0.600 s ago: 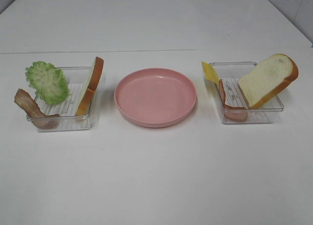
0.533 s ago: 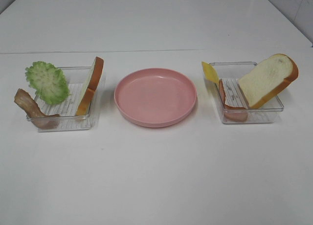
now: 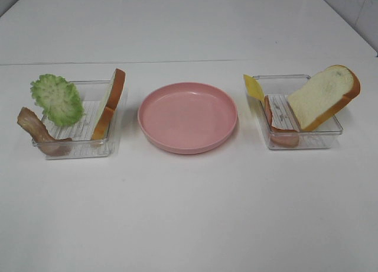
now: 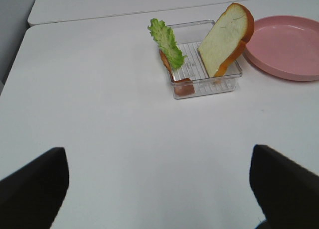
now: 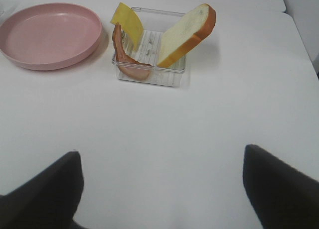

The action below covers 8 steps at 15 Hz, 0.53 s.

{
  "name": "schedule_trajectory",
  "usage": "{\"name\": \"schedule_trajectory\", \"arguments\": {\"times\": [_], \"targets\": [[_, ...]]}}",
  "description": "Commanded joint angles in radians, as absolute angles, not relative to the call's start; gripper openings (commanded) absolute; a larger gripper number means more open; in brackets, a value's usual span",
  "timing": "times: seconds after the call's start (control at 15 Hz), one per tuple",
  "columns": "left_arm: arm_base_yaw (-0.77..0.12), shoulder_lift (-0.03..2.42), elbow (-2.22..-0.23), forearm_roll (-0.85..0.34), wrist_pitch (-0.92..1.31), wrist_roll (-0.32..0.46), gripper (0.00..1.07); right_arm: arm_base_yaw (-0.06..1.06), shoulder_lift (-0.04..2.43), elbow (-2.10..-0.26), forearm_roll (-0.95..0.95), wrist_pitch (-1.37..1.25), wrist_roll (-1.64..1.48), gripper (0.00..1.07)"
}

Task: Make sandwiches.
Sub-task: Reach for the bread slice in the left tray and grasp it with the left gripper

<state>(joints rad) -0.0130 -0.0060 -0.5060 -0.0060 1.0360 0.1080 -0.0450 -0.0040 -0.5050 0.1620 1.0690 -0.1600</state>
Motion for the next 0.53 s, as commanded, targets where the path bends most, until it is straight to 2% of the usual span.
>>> {"name": "schedule_trajectory", "arguments": {"times": [0.07, 0.53], "targets": [[-0.009, -0.025, -0.503, -0.018, 1.025, 0.11, 0.91, -0.049, -0.025, -0.504, 0.165, 1.065, -0.159, 0.77], [-0.009, -0.025, -0.503, -0.018, 1.025, 0.11, 0.91, -0.049, -0.025, -0.504, 0.165, 1.065, -0.159, 0.77]]}}
